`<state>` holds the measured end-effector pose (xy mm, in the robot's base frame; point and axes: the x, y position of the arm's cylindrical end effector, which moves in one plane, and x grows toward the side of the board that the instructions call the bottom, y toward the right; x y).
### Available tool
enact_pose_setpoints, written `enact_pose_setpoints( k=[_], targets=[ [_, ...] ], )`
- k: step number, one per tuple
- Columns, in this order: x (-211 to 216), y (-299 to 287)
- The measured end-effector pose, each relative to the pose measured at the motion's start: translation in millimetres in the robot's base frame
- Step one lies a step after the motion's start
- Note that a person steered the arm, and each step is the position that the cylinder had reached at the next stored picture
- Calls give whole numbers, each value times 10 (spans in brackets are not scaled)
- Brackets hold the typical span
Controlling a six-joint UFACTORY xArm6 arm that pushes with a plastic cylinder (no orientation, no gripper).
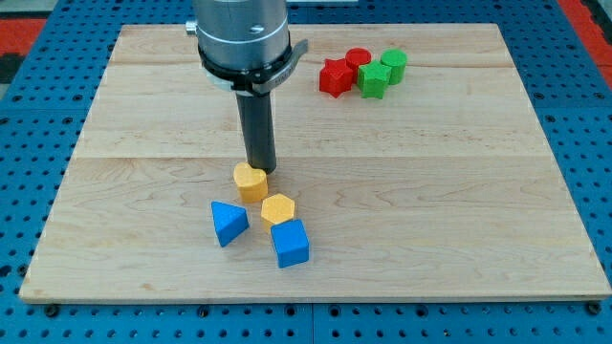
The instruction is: Push the arm below the red star
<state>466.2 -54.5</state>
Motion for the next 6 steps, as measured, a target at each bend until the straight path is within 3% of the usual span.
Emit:
enact_pose_setpoints(
  k=[3, 6],
  targets=[
    [-123, 41],
    [-135, 583]
  ],
)
